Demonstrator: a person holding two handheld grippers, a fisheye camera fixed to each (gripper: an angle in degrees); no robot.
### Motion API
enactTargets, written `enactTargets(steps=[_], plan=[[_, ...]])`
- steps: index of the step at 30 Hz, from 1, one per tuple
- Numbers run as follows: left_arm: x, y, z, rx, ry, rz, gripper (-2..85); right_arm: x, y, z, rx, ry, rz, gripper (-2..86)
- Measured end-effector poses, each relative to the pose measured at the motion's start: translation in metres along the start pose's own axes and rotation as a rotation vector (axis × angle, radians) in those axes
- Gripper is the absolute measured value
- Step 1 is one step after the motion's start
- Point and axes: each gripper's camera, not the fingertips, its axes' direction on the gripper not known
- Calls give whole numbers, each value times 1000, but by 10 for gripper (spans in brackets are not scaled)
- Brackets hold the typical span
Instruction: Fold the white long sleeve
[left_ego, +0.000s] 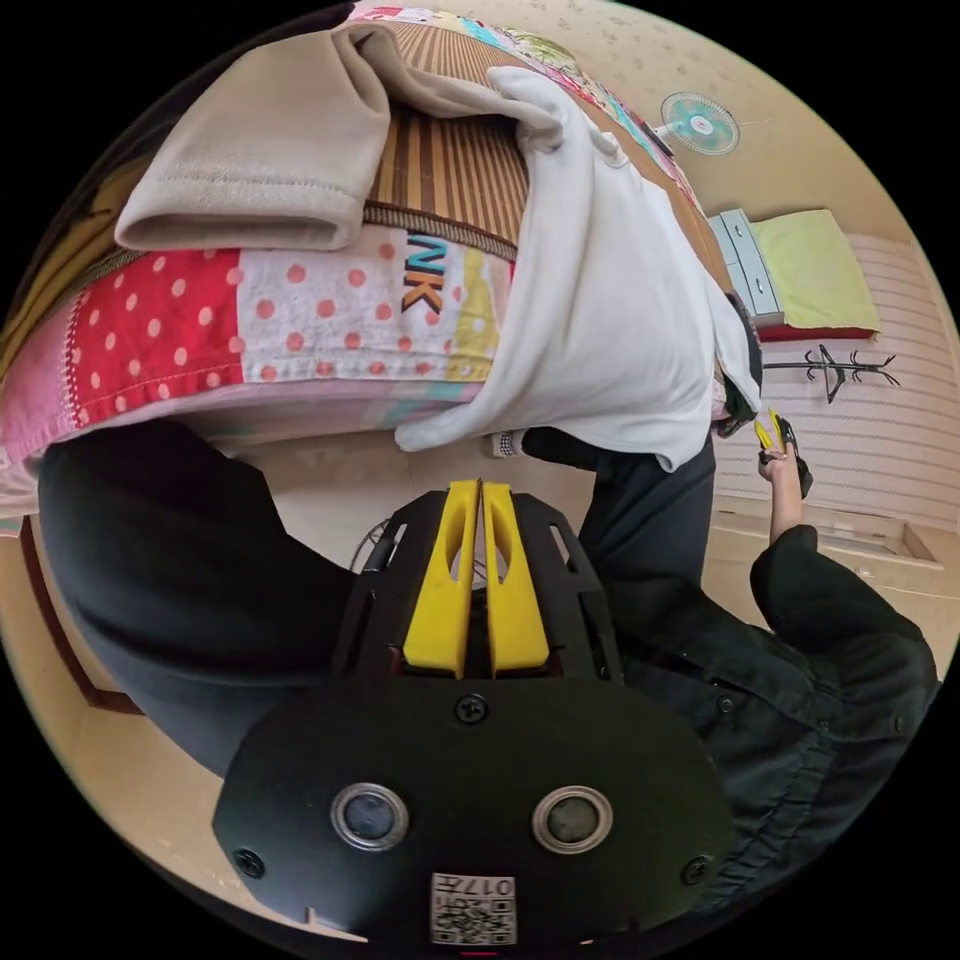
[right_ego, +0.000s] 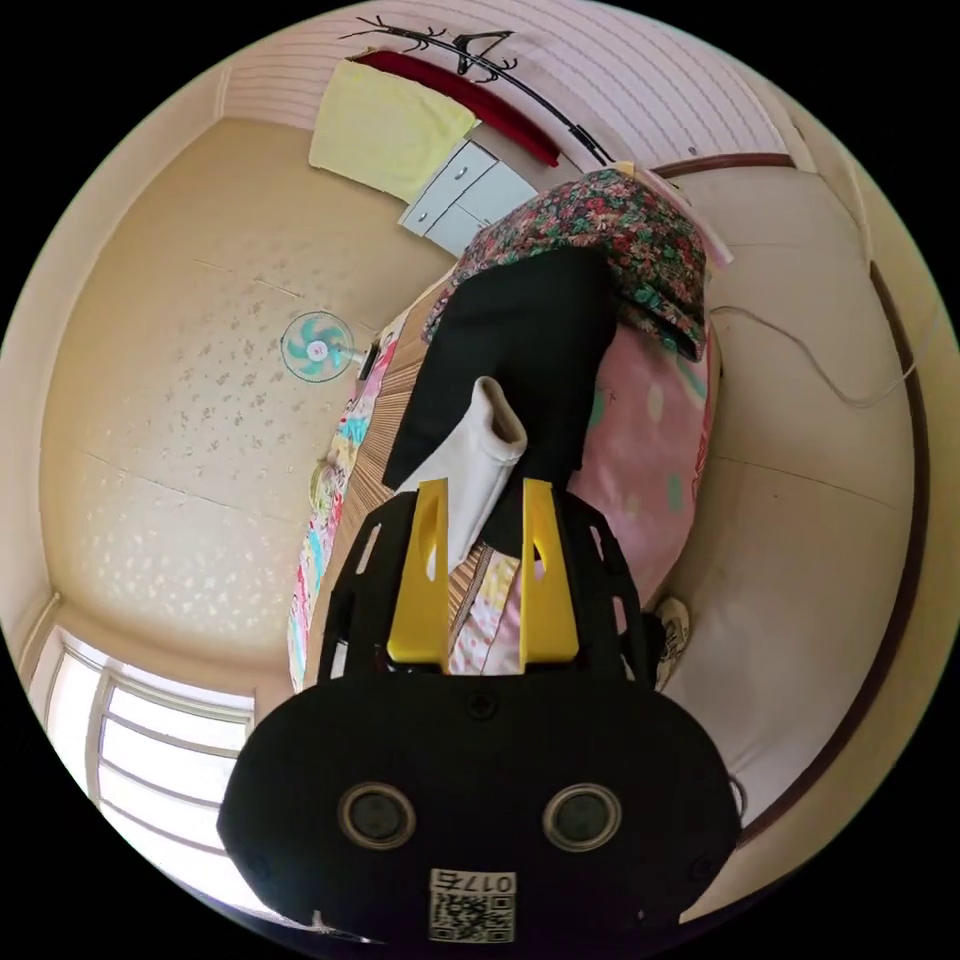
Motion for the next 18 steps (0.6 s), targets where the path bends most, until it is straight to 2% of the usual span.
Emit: enactTargets(steps=[8,11,14,17,18], plan=[[24,-23,-20,18,51,-61,-10,14,9,41,-6,55,30,102],[34,-26,-31,35,47,-60,-10,-6,13,53,-44,162,-31,73],[37,-27,-45,62,66,-75,-10,-31,19,65,-64,254,-38,47],[41,-27,-64,107,110,-87,-10,-97,42,61,85,137,-139,39],[43,-27,-74,131,125,-90,-10,-145,58,66,126,144,-251,36]])
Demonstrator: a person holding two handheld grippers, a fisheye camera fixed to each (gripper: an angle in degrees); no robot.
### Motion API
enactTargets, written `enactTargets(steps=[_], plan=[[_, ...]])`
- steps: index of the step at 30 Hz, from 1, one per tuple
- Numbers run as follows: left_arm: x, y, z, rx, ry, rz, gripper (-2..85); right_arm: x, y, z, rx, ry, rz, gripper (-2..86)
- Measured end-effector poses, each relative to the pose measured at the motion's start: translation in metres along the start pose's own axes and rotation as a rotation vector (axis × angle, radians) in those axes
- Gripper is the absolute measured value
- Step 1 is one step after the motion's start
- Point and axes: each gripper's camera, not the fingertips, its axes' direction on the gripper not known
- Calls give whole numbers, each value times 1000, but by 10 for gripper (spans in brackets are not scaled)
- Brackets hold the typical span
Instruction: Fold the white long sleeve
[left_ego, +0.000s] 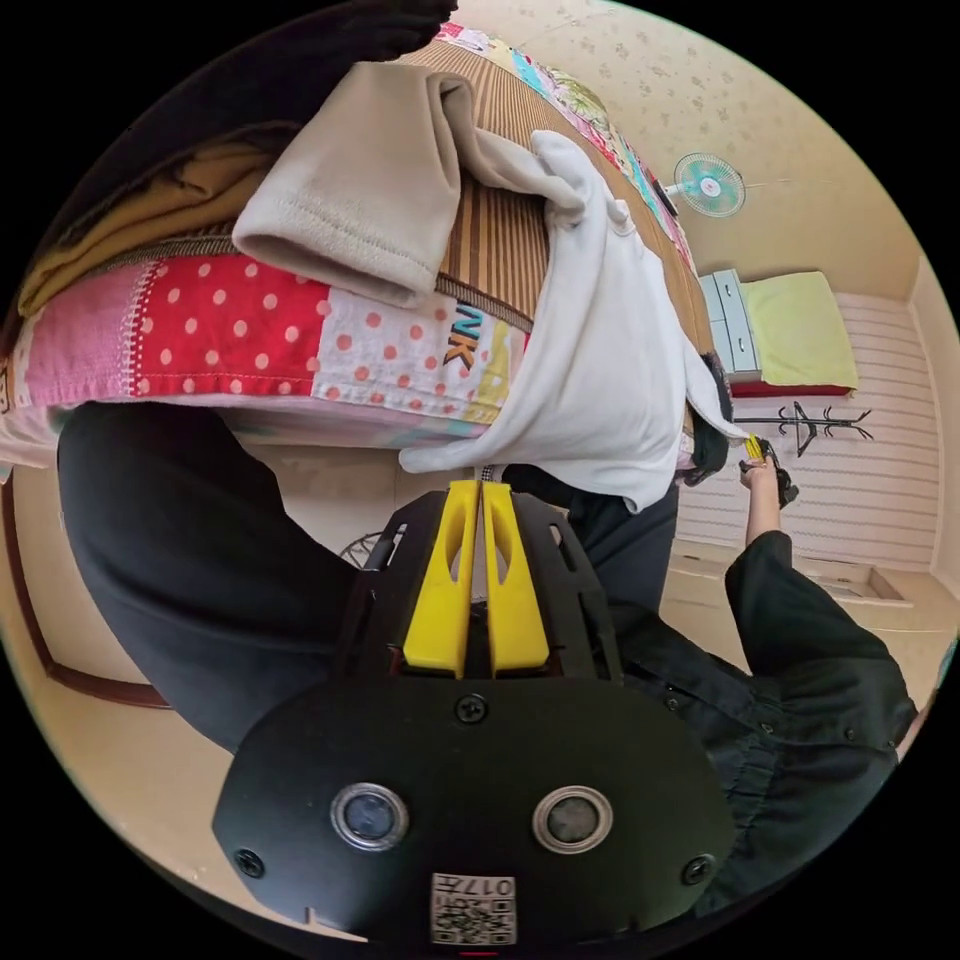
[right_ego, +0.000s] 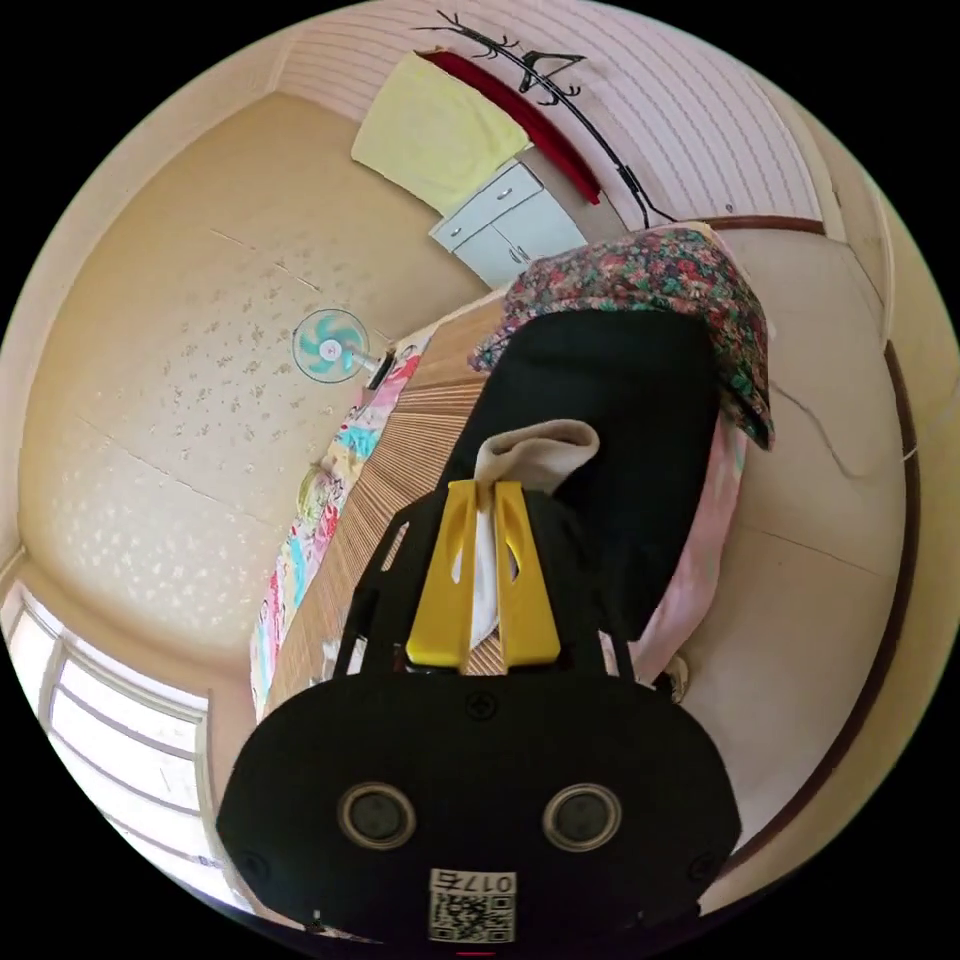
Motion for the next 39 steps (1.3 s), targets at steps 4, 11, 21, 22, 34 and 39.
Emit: enactTargets(steps=[4,11,21,22,34,39], plan=[[14,-3,-25,75,17,-4,-7,-206,74,-7,131,-77,-443,31],[28,10,-44,145,70,-21,16,-416,319,64,-51,-353,-962,31],[7,-14,-129,377,-42,-142,133,-361,618,168,-675,-364,-1148,74],[0,-23,-136,418,-45,-153,137,-351,624,157,-684,-389,-1154,74],[17,-29,-182,408,360,40,39,-289,690,69,-656,-314,-1631,104],[66,10,-276,487,361,141,39,-321,720,15,-540,-528,-1787,137]])
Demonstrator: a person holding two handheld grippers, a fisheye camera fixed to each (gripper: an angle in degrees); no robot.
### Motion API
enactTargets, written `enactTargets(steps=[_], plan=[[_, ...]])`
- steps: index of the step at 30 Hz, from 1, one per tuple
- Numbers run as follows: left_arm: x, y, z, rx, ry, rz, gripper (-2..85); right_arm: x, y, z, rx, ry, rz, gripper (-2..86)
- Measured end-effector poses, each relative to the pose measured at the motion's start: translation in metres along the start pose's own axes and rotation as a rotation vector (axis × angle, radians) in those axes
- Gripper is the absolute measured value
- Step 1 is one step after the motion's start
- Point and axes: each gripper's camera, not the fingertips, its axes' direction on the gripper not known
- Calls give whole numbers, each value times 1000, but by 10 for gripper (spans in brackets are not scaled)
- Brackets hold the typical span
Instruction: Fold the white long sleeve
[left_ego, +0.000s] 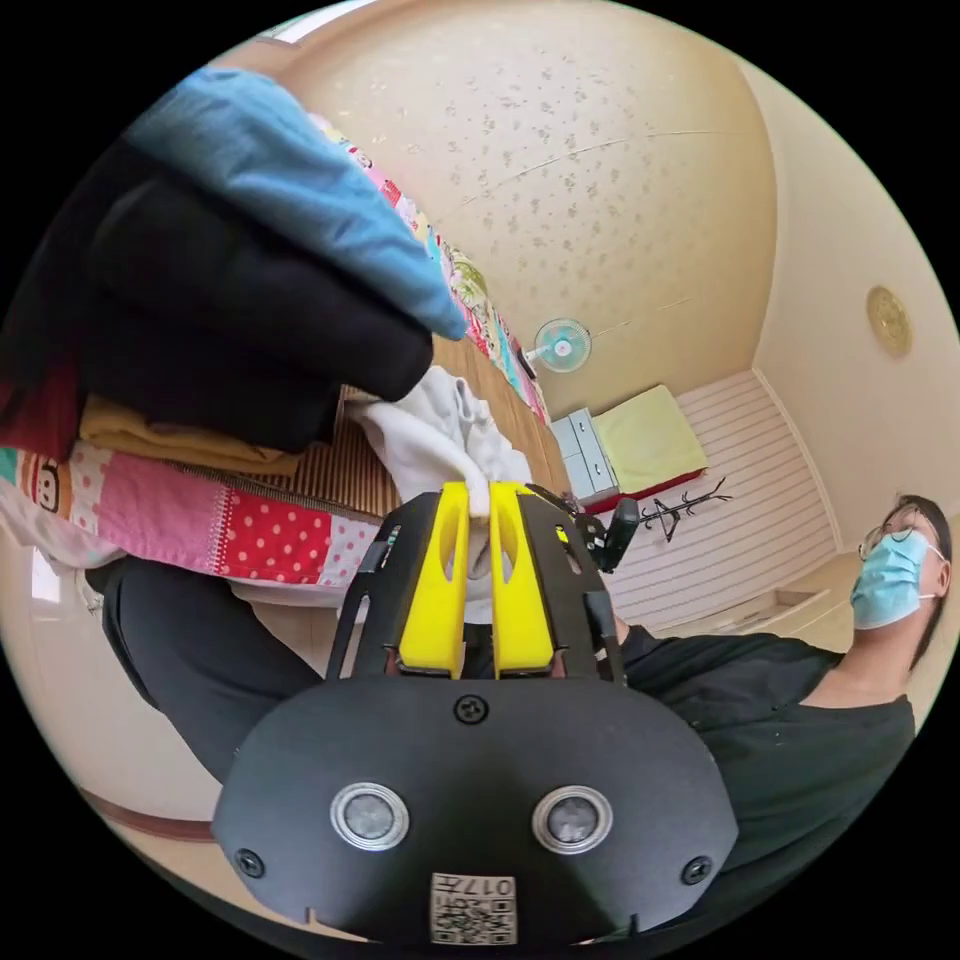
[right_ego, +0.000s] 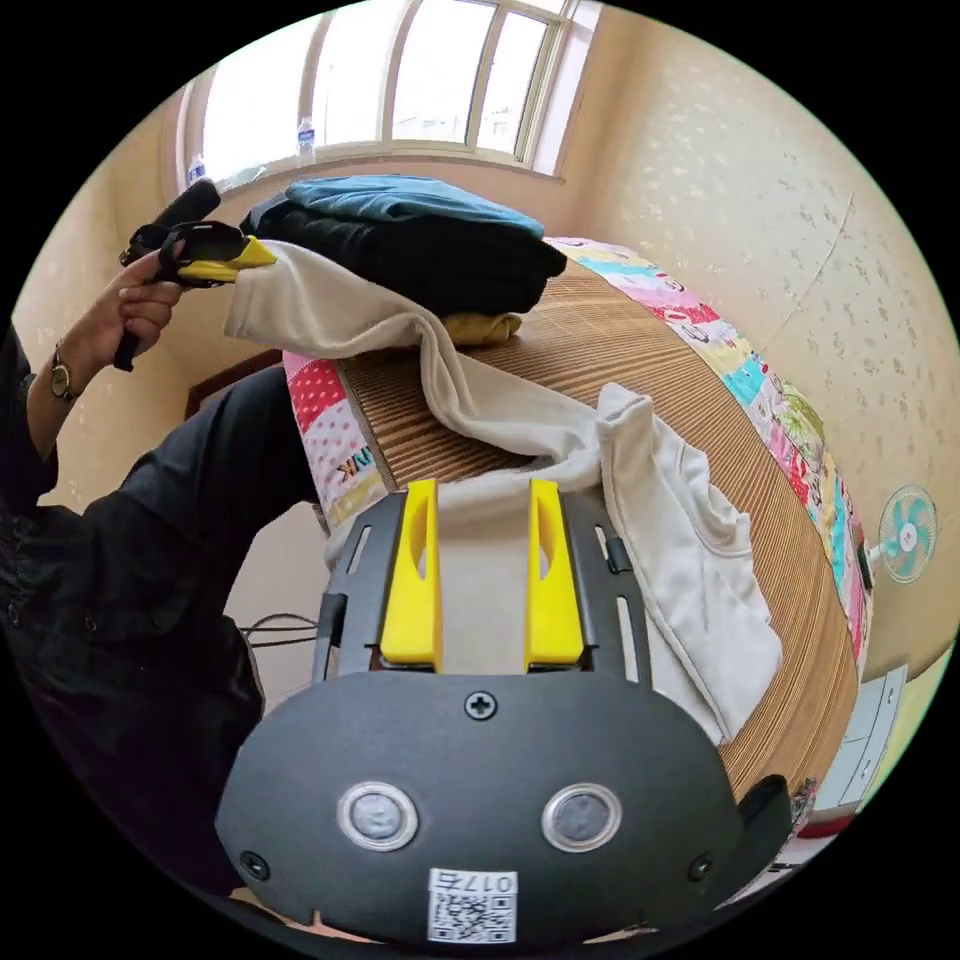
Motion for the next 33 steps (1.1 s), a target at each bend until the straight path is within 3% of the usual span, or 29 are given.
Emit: enactTargets(steps=[6,11,13,17,19,23,26,28,33], plan=[[48,-12,-59,96,179,35,40,-90,-51,-36,216,110,-324,154],[53,1,-82,182,160,57,49,-95,-82,-79,426,94,-207,57],[50,23,-108,325,138,61,65,-52,-94,-106,494,32,-97,44],[45,44,-119,369,82,91,80,80,-74,-158,648,-78,228,41],[36,54,-108,331,30,97,81,181,-19,-185,778,-107,454,40],[8,69,-75,276,24,63,81,296,103,-194,896,-79,721,41],[-23,76,-30,218,52,23,81,358,209,-169,817,19,909,44],[-43,78,20,138,50,8,85,393,288,-135,629,40,1096,49],[-82,84,145,-48,-36,-12,101,400,401,-93,329,44,1339,62]])
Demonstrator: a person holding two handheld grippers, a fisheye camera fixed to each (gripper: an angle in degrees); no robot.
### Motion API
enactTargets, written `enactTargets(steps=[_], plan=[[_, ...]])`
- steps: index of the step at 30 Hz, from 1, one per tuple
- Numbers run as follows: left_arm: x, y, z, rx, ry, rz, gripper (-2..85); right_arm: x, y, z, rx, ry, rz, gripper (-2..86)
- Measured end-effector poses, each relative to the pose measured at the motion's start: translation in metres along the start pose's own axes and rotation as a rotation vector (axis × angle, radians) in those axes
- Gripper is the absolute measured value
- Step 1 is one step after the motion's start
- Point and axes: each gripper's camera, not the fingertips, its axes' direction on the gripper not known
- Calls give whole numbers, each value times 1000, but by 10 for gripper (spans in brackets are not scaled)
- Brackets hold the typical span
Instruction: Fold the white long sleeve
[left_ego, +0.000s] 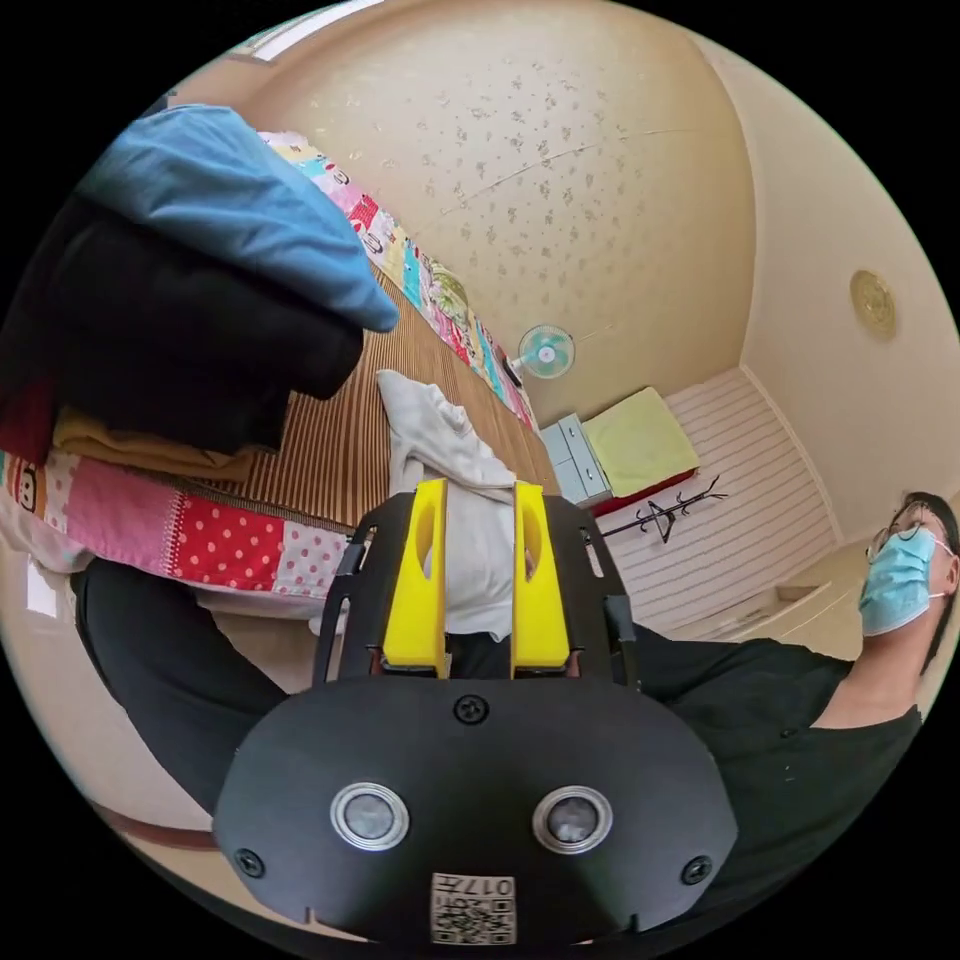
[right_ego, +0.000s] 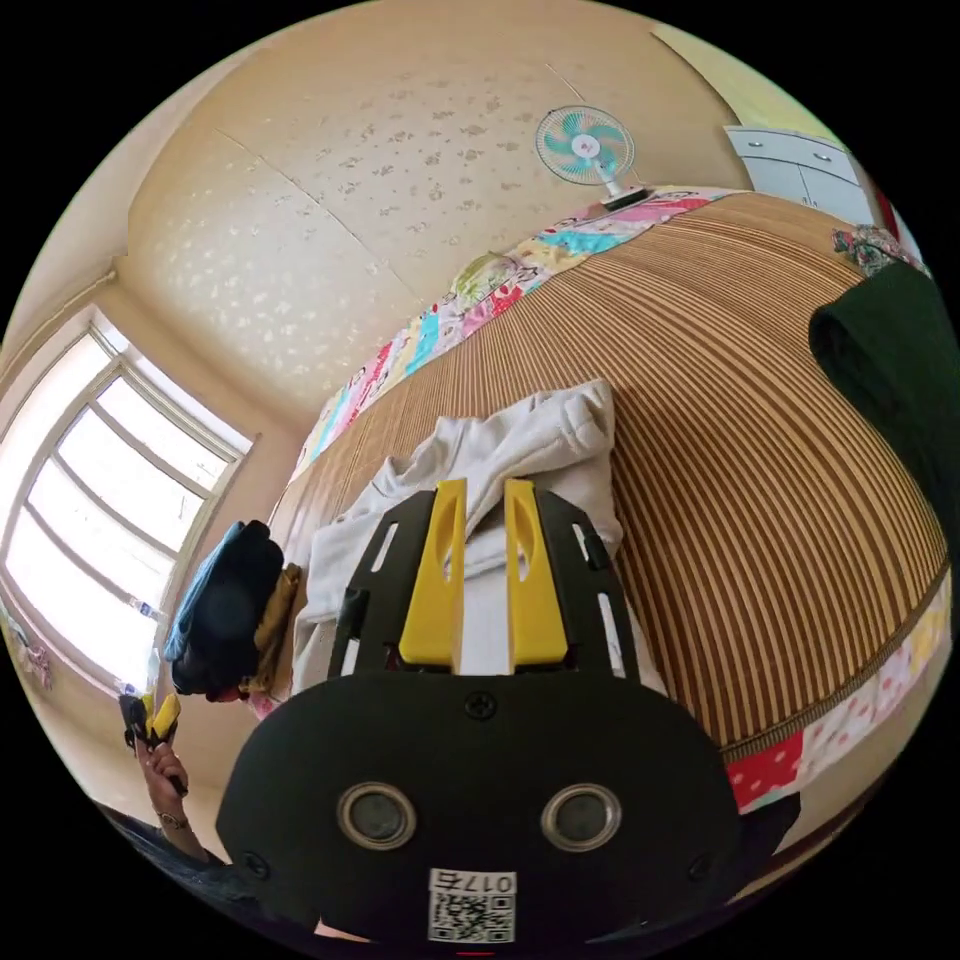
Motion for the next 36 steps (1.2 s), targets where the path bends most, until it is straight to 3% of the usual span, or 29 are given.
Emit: enactTargets(steps=[7,11,15,17,19,23,26,30,33,36], plan=[[-36,-49,180,-200,-139,91,111,17,36,-42,-35,56,-91,70],[-46,-91,253,-131,-294,140,116,8,43,-51,-90,62,-126,73],[-72,-121,357,-225,-394,113,119,-6,50,-61,-103,49,-151,71],[-81,-116,397,-267,-417,142,103,-8,53,-63,-101,39,-151,69],[-100,-105,440,-343,-571,178,54,-7,54,-62,-148,1,-170,66],[-135,-94,446,-364,-614,209,9,-5,54,-65,-177,45,-207,62],[-147,-75,409,-224,-732,93,-5,-8,55,-70,-189,144,-254,61],[-116,7,364,-96,-452,250,-2,-22,63,-69,-191,265,-323,55],[-98,73,375,-154,-452,368,22,-30,70,-57,-198,262,-340,42],[-109,109,428,-329,-573,404,20,-30,67,-19,-331,255,-315,27]])
